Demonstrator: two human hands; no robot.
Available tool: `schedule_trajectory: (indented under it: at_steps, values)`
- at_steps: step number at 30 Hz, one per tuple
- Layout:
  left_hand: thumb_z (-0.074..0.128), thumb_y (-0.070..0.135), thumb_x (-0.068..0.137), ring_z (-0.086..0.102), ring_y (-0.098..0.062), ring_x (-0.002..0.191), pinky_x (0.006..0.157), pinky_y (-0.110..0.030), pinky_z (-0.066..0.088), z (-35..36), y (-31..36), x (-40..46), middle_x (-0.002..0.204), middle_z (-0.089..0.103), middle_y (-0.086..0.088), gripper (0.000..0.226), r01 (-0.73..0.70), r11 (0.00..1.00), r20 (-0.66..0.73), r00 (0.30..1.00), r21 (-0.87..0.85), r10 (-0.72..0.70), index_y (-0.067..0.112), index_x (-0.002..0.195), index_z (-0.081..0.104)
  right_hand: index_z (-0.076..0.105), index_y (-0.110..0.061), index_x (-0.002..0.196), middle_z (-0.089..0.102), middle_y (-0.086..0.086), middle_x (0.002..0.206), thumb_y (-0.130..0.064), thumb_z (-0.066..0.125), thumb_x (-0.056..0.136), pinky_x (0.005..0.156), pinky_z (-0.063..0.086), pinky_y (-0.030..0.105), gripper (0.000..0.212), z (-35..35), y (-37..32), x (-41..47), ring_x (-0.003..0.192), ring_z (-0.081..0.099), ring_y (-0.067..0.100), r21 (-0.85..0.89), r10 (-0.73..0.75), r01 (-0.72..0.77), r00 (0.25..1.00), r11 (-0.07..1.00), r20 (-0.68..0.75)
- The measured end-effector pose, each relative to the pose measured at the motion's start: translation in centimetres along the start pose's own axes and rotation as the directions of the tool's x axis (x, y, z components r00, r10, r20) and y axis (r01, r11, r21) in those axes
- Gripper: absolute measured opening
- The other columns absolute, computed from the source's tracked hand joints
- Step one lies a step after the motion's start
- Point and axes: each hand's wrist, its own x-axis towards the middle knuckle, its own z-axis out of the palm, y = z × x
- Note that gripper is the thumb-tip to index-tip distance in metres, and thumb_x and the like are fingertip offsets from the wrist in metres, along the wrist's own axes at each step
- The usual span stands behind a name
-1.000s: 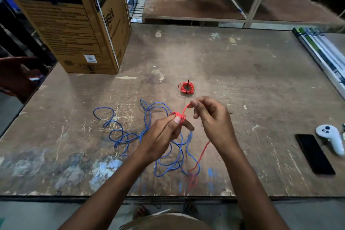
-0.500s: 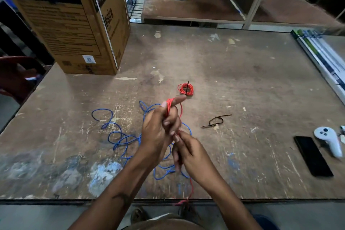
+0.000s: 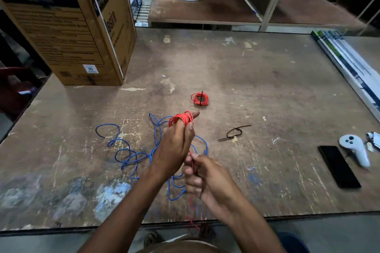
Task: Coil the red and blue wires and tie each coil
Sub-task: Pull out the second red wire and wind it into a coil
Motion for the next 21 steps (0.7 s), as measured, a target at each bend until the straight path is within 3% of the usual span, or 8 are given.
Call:
schedule_trajectory:
  at_steps: [3, 6, 9, 11, 14, 16, 19, 21]
  values:
    - [0.038, 0.028, 0.112, 0.065, -0.021, 0.107, 0.091, -0.040, 0.051, -0.1, -0.4, 0.4, 0.129, 0.071, 0.000, 0.039, -0.078, 0.992, 0.038, 0.996, 0.097, 0.075, 0.011, 0.139, 0.060, 0.065, -0.009, 0.090, 0.040, -0.006, 0.053, -0.016, 0.048, 0.104, 0.037, 0.026, 0.022, 0.023, -0.6, -0.5, 0.0, 0.039, 0.026, 0.006, 0.405, 0.160, -0.235, 0.964, 0.884, 0.211]
    - [0.041, 0.022, 0.110, 0.064, -0.021, 0.108, 0.096, -0.035, 0.048, -0.4, -1.3, 0.7, 0.125, 0.072, -0.003, 0.036, -0.176, 0.970, 0.061, 0.984, 0.167, 0.168, 0.007, 0.133, 0.064, 0.061, -0.007, 0.092, 0.033, -0.006, 0.042, -0.016, 0.048, 0.110, 0.034, 0.018, 0.021, 0.023, -0.9, -0.3, 0.0, 0.034, 0.018, 0.006, 0.401, 0.199, -0.270, 0.957, 0.875, 0.210]
    - [0.042, 0.026, 0.112, 0.064, -0.020, 0.104, 0.092, -0.034, 0.046, -1.0, -1.9, 0.6, 0.115, 0.074, -0.002, 0.031, -0.208, 0.963, 0.122, 0.974, 0.169, 0.189, 0.014, 0.126, 0.066, 0.049, -0.016, 0.082, 0.030, -0.006, 0.044, -0.028, 0.048, 0.111, 0.031, 0.018, 0.017, 0.032, -1.0, -0.2, 0.0, 0.031, 0.019, 0.003, 0.036, 0.118, -0.119, 0.993, 0.992, 0.021]
    - [0.046, 0.027, 0.110, 0.059, -0.021, 0.089, 0.080, -0.034, 0.043, -1.1, -2.3, 0.3, 0.095, 0.071, -0.005, 0.019, -0.253, 0.944, 0.121, 0.965, 0.213, 0.231, 0.019, 0.111, 0.063, 0.053, -0.016, 0.082, 0.041, -0.003, 0.050, -0.031, 0.058, 0.109, 0.034, 0.022, 0.018, 0.031, -1.5, -0.7, 0.1, 0.034, 0.024, 0.004, -0.357, -0.053, 0.031, 0.997, 0.933, -0.053]
    - [0.044, 0.040, 0.113, 0.053, -0.026, 0.073, 0.068, -0.040, 0.040, -1.4, -3.6, 0.0, 0.076, 0.061, -0.006, 0.040, -0.197, 0.950, 0.126, 0.977, 0.242, 0.171, 0.011, 0.094, 0.064, 0.073, -0.021, 0.096, 0.063, 0.001, 0.061, -0.032, 0.064, 0.106, 0.052, 0.039, 0.023, 0.017, -2.2, -1.6, -0.1, 0.047, 0.051, 0.004, -0.872, -0.361, 0.192, 0.932, 0.450, 0.019]
    - [0.043, 0.046, 0.113, 0.051, -0.024, 0.068, 0.066, -0.041, 0.042, -1.8, -4.1, -0.1, 0.073, 0.057, -0.003, 0.050, -0.144, 0.975, 0.171, 0.979, 0.171, 0.115, 0.007, 0.088, 0.062, 0.075, -0.029, 0.090, 0.057, -0.001, 0.056, -0.041, 0.060, 0.106, 0.056, 0.038, 0.033, 0.025, -2.6, -1.5, 0.2, 0.049, 0.048, 0.008, -0.952, -0.446, 0.194, 0.892, 0.235, 0.072]
    - [0.053, 0.043, 0.109, 0.039, -0.010, 0.066, 0.064, -0.027, 0.033, -2.7, -3.3, -0.2, 0.068, 0.045, 0.006, 0.045, -0.152, 0.987, 0.190, 0.972, 0.045, 0.141, 0.011, 0.078, 0.053, 0.071, -0.028, 0.079, 0.038, -0.009, 0.045, -0.049, 0.056, 0.103, 0.048, 0.026, 0.028, 0.036, -2.8, -1.6, 1.4, 0.042, 0.031, 0.006, -0.805, -0.441, 0.238, 0.897, 0.544, -0.033]
    - [0.058, 0.046, 0.106, 0.037, -0.002, 0.066, 0.063, -0.019, 0.031, -3.0, -2.2, -0.4, 0.069, 0.040, 0.011, 0.044, -0.151, 0.988, 0.242, 0.958, -0.038, 0.156, 0.013, 0.077, 0.051, 0.065, -0.021, 0.074, 0.034, -0.012, 0.043, -0.038, 0.055, 0.109, 0.042, 0.021, 0.021, 0.040, -2.9, -2.1, 2.3, 0.038, 0.024, 0.004, -0.646, -0.430, 0.268, 0.897, 0.715, -0.103]
